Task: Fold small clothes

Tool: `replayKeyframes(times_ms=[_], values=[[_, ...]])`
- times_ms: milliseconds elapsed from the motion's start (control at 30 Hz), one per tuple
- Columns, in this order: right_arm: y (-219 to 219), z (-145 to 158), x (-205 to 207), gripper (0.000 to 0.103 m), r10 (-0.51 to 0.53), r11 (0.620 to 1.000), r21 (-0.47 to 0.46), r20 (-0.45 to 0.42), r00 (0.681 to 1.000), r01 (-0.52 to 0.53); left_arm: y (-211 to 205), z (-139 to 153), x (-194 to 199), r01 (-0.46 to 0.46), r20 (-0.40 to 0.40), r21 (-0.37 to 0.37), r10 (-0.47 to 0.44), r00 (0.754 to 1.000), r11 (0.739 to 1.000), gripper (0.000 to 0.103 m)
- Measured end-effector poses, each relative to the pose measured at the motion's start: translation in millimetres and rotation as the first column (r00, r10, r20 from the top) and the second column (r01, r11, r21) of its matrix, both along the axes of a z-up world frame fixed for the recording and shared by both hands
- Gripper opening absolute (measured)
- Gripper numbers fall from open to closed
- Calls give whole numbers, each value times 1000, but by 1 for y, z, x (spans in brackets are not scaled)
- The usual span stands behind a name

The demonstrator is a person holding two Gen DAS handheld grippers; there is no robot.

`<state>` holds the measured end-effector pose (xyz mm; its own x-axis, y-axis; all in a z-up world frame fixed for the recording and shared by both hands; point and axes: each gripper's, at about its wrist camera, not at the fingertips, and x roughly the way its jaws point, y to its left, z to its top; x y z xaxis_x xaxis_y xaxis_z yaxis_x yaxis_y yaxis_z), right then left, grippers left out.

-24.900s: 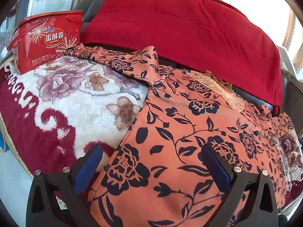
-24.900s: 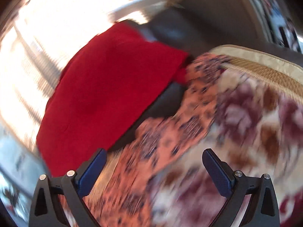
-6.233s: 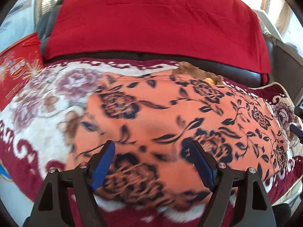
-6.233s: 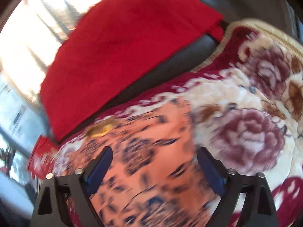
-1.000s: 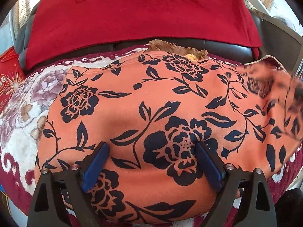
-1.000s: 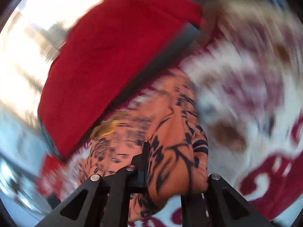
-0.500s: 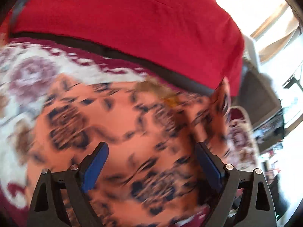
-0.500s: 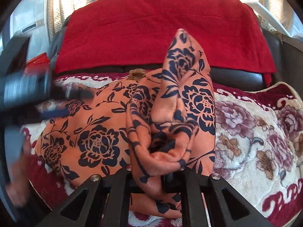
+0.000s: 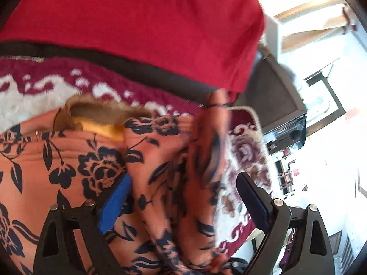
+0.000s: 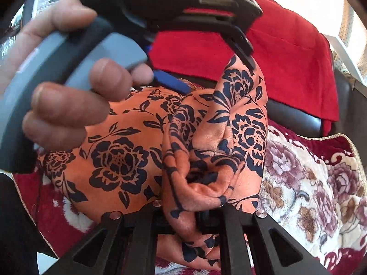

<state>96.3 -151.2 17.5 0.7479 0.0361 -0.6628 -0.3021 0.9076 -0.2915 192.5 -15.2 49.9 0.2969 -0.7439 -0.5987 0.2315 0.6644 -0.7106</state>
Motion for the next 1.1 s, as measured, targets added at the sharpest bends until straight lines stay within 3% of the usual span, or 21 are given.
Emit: replayKeyframes(times_ms=[67, 167, 267, 300, 333, 367, 467, 633, 733, 800, 867, 967, 1000, 1067, 1100], values=[[1, 0, 0, 11, 0, 1000, 4, -2, 1000, 0, 2, -10, 3, -4, -38, -27, 3, 999, 1000, 93], [5, -1, 0, 11, 11, 1000, -14, -1, 1000, -11, 8, -18, 2, -15, -64, -135, 6, 998, 991, 93], [9, 0, 0, 11, 26, 999, -32, -1, 1000, -26, 10, -27, 5, -16, -97, -151, 2, 995, 988, 89], [9, 0, 2, 11, 31, 999, -37, -1, 1000, -31, 11, -27, 6, -28, -88, -142, 15, 996, 990, 81], [11, 1, 1, 11, 35, 998, -44, 1, 999, -35, 13, -28, 6, -30, -78, -134, 20, 997, 990, 52], [12, 1, 0, 11, 37, 998, -50, 1, 999, -37, 13, -30, 9, -25, -88, -144, 12, 996, 989, 32], [15, 1, -3, 11, 40, 997, -65, 0, 999, -40, 16, -29, 13, -48, -64, -119, 41, 997, 992, 18], [24, 15, -10, 11, 58, 996, -65, 20, 998, -57, 20, -6, 0, -66, 83, -79, 73, 994, 995, 14], [32, 33, -19, 11, 78, 996, -39, 52, 996, -76, 35, 19, -20, -101, 195, -76, 114, 974, 992, 13], [42, 42, -25, 11, 96, 995, -24, 67, 993, -95, 52, 21, -25, -139, 225, -82, 154, 962, 987, 13], [53, 40, -25, 11, 113, 994, -19, 57, 992, -112, 62, 9, -19, -171, 184, -49, 177, 967, 984, 13], [64, 16, -8, 11, 116, 993, -1, -41, 992, -117, 76, -39, 2, -195, 22, 60, 194, 981, 979, 13], [65, 10, -4, 11, 114, 994, 8, -72, 991, -113, 82, -46, 4, -192, -3, 51, 192, 981, 980, 13], [65, 12, -1, 11, 109, 993, 51, -101, 989, -104, 87, -39, 2, -187, 14, 34, 187, 982, 982, 13], [66, 18, -3, 11, 108, 993, 61, -95, 990, -102, 88, -24, -2, -185, 66, 21, 183, 981, 983, 12]])
